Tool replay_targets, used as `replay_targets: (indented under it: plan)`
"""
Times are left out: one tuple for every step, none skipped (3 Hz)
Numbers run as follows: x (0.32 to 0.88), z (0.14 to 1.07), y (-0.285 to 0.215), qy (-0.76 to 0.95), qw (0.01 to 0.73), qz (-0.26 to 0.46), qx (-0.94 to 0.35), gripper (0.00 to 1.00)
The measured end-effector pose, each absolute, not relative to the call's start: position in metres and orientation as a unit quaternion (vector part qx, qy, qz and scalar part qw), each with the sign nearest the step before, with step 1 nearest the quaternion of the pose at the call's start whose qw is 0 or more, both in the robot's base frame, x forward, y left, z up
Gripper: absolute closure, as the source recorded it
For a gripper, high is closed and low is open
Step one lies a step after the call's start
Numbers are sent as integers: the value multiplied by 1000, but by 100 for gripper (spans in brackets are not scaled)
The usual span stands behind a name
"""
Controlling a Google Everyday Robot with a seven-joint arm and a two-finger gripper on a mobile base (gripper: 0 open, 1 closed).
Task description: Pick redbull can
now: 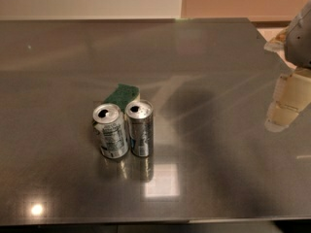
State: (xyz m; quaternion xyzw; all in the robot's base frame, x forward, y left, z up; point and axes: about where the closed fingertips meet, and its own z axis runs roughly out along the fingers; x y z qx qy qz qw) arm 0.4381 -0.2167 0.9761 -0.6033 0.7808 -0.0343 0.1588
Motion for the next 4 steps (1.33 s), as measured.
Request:
replay_targets:
  plan:
    - [438,976,-217,781,159,-34,-603,0]
    - [438,976,-216,780,159,-34,-604,0]
    - [445,974,-191,765,183,-5,-617,0]
    - [452,966,-163,748,206,31,-630,0]
